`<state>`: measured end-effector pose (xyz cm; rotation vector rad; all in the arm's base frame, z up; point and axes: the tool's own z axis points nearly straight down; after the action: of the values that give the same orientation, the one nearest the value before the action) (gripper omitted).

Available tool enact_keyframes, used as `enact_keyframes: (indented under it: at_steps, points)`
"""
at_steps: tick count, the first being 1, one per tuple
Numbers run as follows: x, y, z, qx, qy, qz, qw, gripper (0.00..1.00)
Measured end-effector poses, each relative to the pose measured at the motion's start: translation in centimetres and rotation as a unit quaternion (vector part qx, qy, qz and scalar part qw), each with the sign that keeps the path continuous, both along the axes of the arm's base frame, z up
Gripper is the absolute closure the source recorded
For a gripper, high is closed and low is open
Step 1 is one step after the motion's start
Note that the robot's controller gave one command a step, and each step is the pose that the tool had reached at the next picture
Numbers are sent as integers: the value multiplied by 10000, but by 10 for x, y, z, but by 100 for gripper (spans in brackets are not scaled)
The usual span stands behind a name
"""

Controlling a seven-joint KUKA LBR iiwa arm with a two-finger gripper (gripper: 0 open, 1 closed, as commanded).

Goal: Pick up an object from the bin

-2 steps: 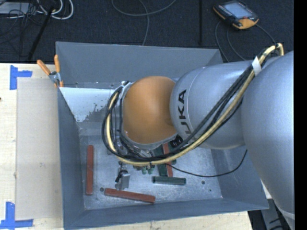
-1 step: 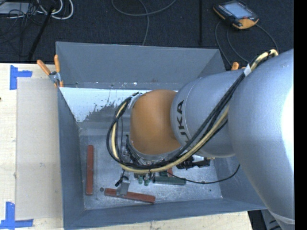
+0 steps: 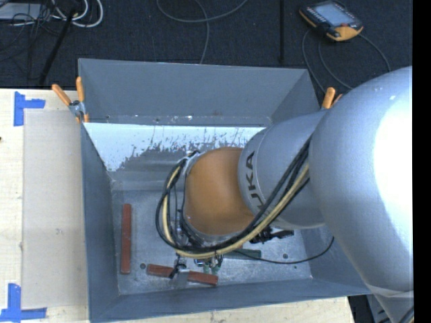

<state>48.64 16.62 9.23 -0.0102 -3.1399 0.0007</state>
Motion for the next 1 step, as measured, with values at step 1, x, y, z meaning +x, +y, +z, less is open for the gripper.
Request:
enact_keyframes:
  at_steps: [1]
  points:
    - [-2, -23, -22, 4, 1, -719, 9974, 100]
